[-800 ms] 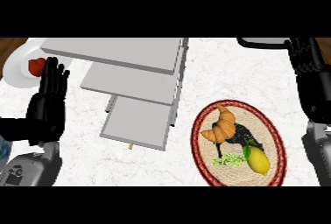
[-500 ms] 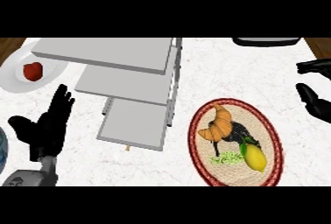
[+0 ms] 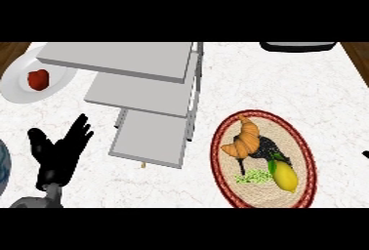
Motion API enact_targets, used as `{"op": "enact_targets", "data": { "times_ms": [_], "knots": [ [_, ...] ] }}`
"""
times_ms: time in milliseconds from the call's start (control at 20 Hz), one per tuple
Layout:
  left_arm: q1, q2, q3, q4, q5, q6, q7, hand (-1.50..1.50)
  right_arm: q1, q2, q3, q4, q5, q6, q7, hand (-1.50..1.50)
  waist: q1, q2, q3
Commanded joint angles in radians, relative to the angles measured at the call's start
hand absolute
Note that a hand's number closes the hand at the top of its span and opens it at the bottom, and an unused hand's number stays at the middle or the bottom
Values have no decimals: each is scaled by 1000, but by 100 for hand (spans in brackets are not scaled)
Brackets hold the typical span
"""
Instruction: Pick the lemon from the placemat and place it in the tiered shelf
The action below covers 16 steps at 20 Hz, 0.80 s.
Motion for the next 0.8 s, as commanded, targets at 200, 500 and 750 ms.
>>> {"op": "enact_targets", "data": {
  "times_ms": [200, 500, 750],
  "knots": [
    [9, 2, 16, 79, 5, -47, 20, 0, 104, -143, 8, -86, -27, 289, -64, -150, 4, -3, -5],
    [-10, -13, 19, 57, -4, -44, 35, 0, 181, -196, -2, -392, -69, 311, 201, -150, -6, -7, -6],
    [48, -17, 14, 37, -17, -57, 2, 0, 199, -150, 43, -635, -42, 187, 507, -150, 2, -8, -7]
  ]
}}
